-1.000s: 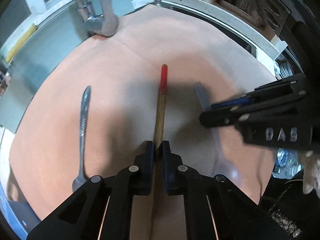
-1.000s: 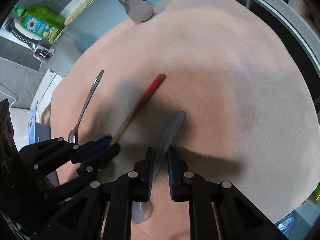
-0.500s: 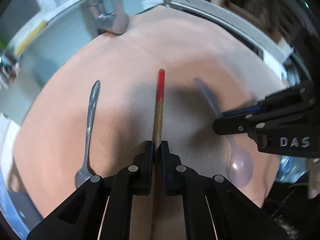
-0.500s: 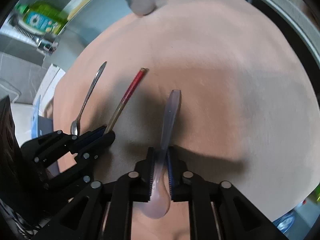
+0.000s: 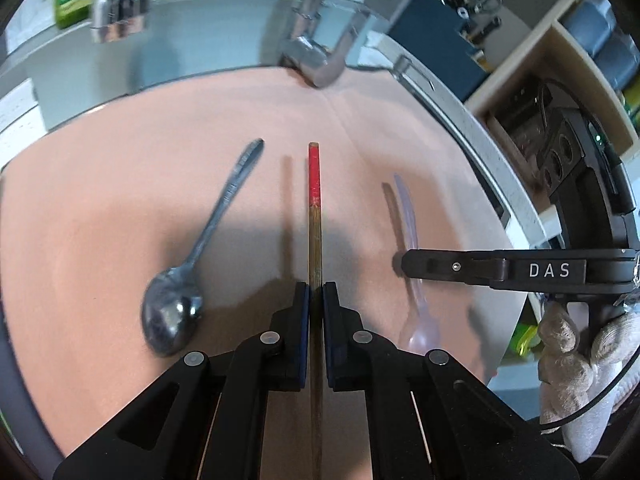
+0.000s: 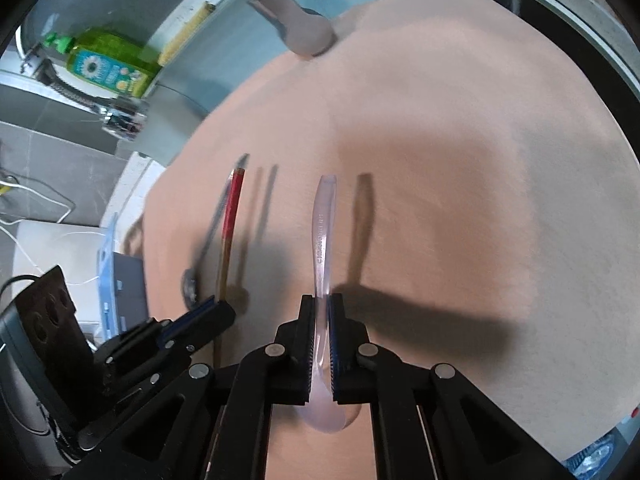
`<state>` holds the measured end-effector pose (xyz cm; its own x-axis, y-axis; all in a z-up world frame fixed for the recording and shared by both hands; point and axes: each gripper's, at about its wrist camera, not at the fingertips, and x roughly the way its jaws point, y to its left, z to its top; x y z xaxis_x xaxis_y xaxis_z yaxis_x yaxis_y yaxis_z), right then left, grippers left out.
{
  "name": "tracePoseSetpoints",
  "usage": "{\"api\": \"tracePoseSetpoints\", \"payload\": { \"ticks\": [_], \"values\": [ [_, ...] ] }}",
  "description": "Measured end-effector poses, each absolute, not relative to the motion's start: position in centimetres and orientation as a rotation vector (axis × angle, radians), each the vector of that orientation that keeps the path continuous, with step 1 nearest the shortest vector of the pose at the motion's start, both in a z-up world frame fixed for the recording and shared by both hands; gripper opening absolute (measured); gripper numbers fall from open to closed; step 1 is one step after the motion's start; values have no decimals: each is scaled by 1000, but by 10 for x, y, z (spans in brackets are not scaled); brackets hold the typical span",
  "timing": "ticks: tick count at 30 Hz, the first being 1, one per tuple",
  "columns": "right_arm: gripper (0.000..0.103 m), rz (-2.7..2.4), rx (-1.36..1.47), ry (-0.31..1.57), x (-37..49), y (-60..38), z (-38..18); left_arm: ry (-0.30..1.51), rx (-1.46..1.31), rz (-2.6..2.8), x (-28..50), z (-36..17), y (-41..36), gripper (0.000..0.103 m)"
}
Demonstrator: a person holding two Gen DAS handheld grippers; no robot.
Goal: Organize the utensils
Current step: 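Close the left tool on the chopstick while the right tool grasps the pink spoon, then carry the chopstick and pink spoon with both tools into the blue basket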
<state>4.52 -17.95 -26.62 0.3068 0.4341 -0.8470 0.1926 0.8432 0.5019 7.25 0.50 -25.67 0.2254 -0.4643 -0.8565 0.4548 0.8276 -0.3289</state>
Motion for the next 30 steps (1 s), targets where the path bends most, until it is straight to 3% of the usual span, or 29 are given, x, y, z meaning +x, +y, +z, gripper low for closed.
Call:
{"api": "tracePoseSetpoints", "payload": {
  "ticks": [16,30],
  "values": [
    [6,373,427,1206,71,-119,-222,1072,-108,-488,68,-218,57,5],
    [6,709,338,1243,85,48,-188,977,-222,-181,33,-172,209,5]
  ]
}}
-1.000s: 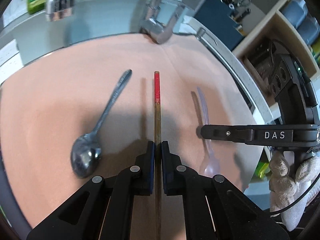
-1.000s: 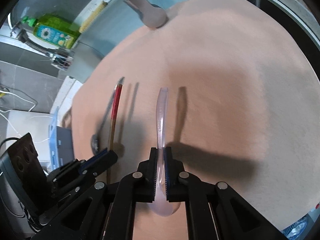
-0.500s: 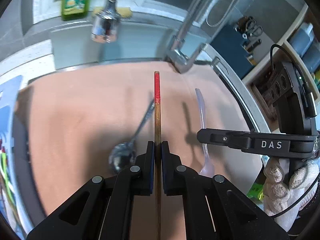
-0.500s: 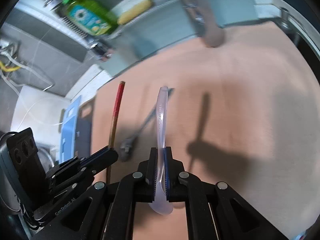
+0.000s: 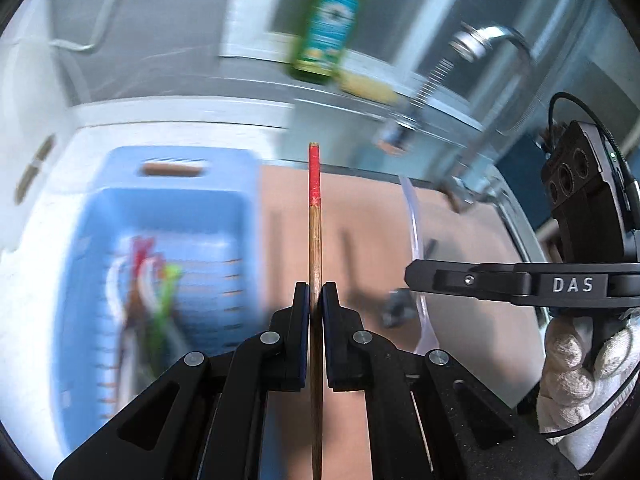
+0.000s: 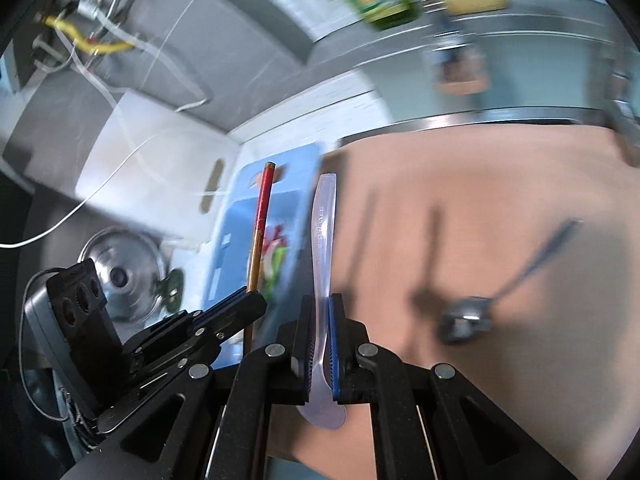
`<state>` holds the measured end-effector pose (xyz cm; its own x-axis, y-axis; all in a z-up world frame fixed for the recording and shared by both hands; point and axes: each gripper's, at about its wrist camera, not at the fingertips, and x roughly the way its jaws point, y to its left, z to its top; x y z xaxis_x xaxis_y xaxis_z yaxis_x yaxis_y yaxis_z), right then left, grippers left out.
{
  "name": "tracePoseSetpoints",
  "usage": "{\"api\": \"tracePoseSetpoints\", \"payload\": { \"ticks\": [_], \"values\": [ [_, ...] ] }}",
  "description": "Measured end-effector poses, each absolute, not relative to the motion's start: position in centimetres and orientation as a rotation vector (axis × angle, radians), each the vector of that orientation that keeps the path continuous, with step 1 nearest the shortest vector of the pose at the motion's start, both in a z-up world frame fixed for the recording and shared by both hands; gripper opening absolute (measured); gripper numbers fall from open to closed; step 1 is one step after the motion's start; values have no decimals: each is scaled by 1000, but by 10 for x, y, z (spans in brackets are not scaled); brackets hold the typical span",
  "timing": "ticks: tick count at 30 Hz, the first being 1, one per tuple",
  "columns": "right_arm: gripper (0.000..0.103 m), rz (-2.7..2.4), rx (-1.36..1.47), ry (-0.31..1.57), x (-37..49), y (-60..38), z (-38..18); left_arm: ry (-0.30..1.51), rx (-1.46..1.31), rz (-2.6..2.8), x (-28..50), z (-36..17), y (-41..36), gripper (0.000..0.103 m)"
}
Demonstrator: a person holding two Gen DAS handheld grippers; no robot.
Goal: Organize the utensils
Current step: 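Carry the chopstick and pink spoon with both tools into the blue basket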
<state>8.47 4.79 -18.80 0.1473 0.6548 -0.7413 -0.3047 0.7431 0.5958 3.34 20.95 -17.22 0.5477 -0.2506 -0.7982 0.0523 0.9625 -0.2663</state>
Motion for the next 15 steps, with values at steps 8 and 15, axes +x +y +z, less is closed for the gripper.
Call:
{"api": "tracePoseSetpoints", "payload": {
  "ticks": [8,15],
  "values": [
    [6,777,287,1312,92,128,-204,999,-299,-60,28,-188,280,5],
    [6,761,223,1368,95,176,-231,1037,-326,-19,35,-208,305,5]
  ]
}}
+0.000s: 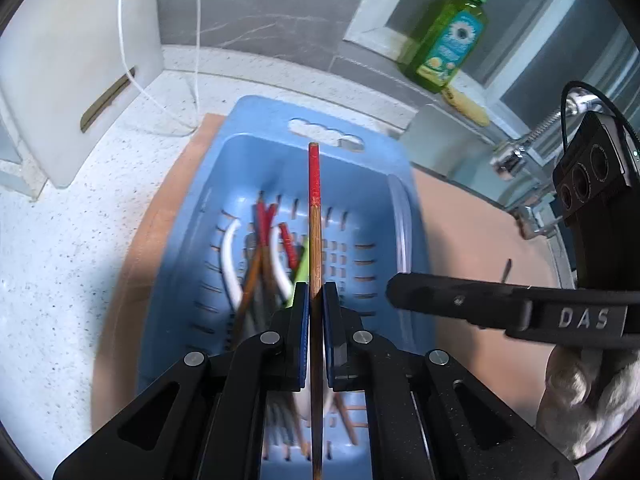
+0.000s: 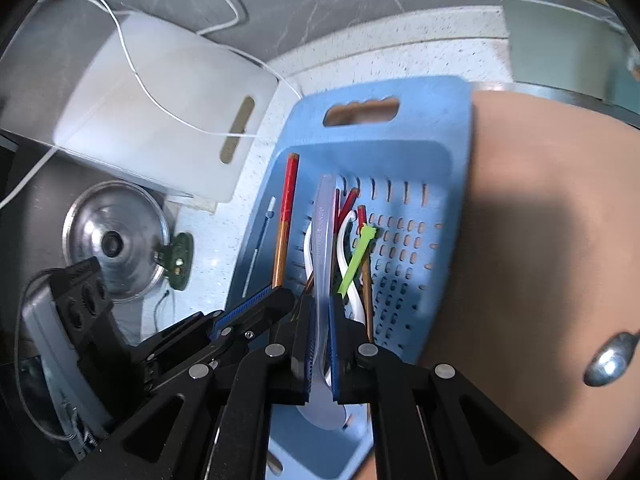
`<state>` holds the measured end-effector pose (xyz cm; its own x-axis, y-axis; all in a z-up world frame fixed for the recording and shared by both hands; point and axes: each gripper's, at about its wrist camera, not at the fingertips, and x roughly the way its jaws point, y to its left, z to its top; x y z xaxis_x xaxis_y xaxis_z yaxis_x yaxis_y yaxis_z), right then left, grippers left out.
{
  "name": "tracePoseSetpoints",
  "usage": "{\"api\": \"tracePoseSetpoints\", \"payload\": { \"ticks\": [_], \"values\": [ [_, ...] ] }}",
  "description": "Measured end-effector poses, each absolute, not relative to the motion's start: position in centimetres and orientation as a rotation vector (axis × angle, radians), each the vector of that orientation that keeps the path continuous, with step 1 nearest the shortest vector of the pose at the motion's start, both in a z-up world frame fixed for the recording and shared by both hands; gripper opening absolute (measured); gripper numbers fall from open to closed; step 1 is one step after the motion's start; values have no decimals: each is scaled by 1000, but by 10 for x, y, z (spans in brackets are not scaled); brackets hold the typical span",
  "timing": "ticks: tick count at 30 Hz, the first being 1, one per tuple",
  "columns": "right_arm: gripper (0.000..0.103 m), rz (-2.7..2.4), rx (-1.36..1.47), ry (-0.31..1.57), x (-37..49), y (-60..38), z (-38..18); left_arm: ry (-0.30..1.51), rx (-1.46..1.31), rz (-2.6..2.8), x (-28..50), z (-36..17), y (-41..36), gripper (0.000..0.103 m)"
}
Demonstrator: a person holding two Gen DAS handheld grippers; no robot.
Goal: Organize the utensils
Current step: 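Carry the chopstick and pink spoon with both tools into the blue basket, then open both tools to drop the chopstick and pink spoon in the basket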
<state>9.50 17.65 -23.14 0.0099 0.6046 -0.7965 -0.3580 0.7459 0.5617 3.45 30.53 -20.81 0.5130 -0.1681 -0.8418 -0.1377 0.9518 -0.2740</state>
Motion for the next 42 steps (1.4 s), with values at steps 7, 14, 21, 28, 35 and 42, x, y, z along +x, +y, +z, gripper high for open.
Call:
{"api": "tracePoseSetpoints", "payload": {
  "ticks": [7,14,21,28,35,42],
  "values": [
    [6,716,142,1381,98,205,-251,1077,-284,27,43,-222,320,5],
    [6,678,96,1397,107,213,-265,1099,-266,51,46,-230,325,5],
    [6,681,58,1402,111,219,-268,1118,-267,62,47,-237,329,5],
    [9,691,45,1410,110,222,-267,1123,-278,83,45,-239,333,10],
    [9,711,32,1401,107,222,-263,1112,-278,102,42,-234,333,15],
    [16,735,40,1367,104,209,-250,1089,-291,137,30,-225,333,25]
  ]
}}
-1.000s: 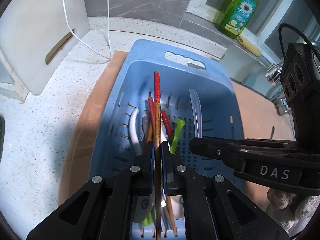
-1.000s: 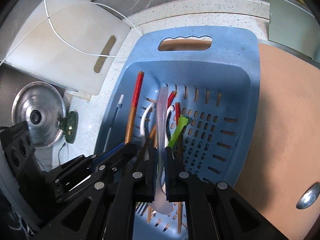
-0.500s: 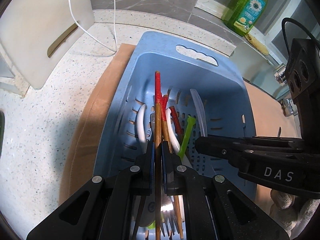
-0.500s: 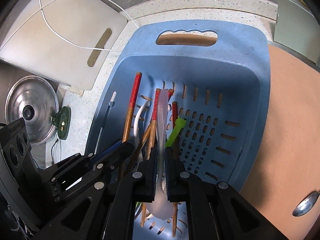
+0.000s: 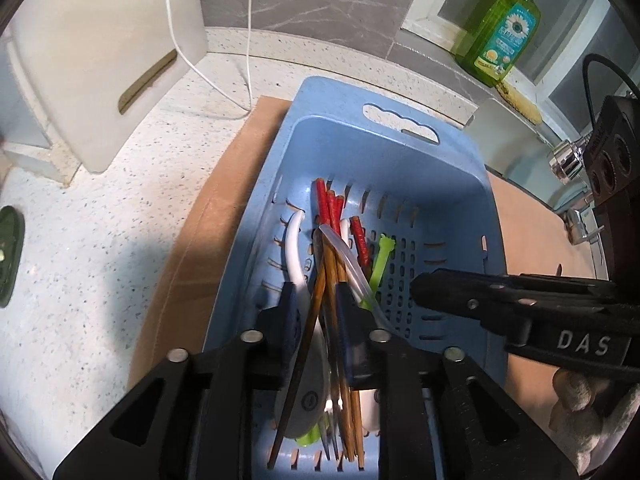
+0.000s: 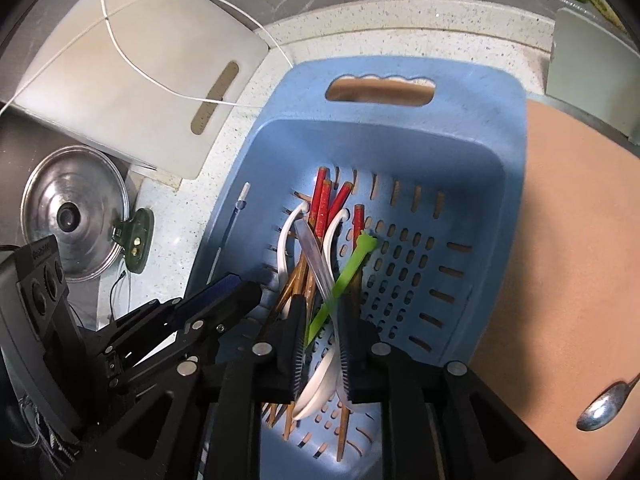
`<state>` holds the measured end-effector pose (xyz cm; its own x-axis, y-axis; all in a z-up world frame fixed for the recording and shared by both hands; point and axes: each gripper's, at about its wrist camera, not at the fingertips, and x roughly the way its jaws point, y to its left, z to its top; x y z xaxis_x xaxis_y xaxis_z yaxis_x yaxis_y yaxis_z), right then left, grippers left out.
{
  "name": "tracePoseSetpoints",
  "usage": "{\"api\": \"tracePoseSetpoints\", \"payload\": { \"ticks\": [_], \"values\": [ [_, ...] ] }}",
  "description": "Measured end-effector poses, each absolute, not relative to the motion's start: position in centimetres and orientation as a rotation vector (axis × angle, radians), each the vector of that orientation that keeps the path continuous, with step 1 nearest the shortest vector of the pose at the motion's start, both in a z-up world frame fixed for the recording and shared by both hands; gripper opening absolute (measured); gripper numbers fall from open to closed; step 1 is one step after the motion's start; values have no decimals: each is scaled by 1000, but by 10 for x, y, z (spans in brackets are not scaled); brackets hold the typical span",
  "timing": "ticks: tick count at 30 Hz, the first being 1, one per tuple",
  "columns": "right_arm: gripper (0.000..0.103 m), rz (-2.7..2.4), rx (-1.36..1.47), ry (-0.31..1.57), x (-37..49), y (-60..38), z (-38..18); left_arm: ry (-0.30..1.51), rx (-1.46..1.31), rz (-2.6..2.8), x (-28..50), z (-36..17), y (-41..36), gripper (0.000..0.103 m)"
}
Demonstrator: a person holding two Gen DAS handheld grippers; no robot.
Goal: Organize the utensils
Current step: 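Open both tools to drop the chopstick and pink spoon in the basket, then move both tools back over the silver spoon on the mat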
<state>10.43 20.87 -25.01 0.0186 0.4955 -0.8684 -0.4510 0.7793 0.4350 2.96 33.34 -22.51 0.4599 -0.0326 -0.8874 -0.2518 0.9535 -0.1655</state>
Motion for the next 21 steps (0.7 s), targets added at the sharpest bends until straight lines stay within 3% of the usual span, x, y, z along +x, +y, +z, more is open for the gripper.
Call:
{"api": "tracePoseSetpoints", "payload": {
  "ticks": [6,9,18,21],
  "values": [
    [23,769,58,1325,100,184,-232,1064,-275,162,16,-211,320,32],
    [25,790,66,1282,97,162,-220,1037,-242,172,10,-200,306,46],
    [38,760,110,1195,95,70,-201,979,-177,92,-4,-178,236,51],
    [48,737,136,1162,95,31,-199,978,-167,54,-2,-179,213,51]
  ]
}}
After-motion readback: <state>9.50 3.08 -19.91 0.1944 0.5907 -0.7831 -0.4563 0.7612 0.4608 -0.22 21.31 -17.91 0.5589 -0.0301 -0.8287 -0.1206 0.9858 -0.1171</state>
